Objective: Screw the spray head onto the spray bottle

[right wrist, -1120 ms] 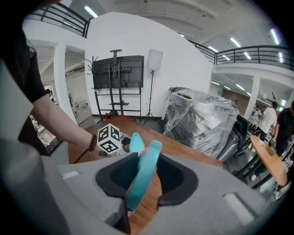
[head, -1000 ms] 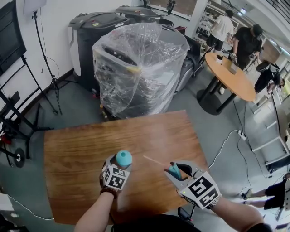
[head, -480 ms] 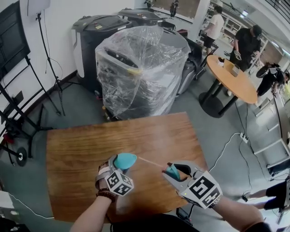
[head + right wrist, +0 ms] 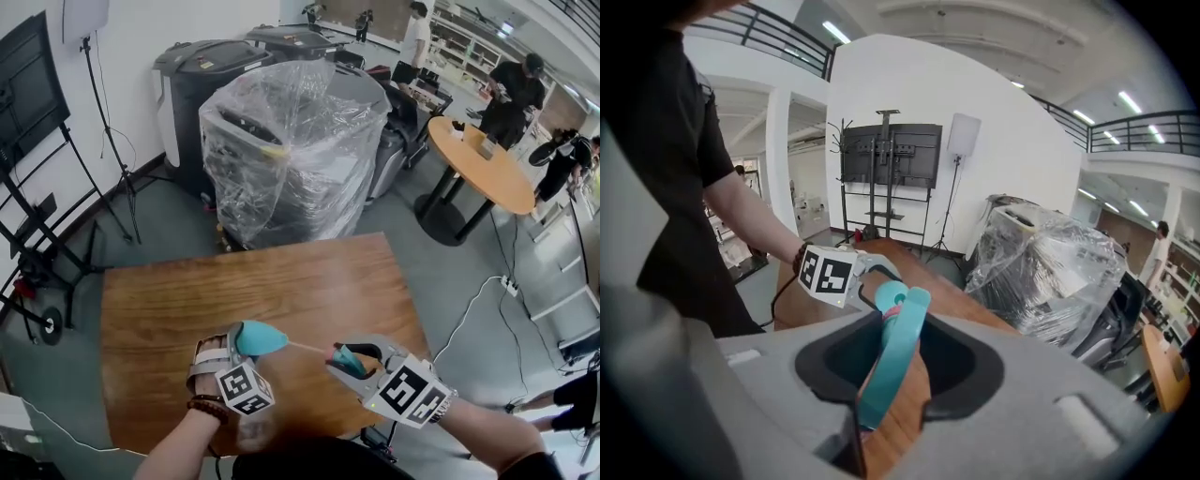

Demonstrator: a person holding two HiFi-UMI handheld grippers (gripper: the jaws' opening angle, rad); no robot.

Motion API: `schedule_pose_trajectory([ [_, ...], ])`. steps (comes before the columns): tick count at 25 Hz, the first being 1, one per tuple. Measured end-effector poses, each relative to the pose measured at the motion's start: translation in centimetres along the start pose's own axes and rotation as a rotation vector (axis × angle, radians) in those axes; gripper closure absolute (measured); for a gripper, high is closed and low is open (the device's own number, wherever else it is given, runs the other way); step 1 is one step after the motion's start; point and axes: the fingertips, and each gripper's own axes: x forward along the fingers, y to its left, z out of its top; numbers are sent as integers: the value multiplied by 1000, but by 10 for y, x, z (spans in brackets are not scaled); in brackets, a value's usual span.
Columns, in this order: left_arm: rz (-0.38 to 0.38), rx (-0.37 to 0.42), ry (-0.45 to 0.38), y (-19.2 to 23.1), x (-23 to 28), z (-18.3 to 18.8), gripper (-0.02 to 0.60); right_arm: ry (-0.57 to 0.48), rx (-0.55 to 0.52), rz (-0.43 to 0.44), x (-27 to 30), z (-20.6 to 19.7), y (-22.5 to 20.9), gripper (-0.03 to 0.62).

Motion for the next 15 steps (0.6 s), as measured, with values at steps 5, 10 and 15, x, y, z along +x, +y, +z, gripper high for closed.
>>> schedule_pose_trajectory([
  [5,8,90,-31,-7,-24,25,195,29,-114,21,6,-10,11,477],
  [10,4,151,-60,-16,-41,49,196,36,-213,37,13,-13,21,477],
  [15,-18,163,-69,-22,-53,60,196,38,-316,49,15,-13,29,477],
])
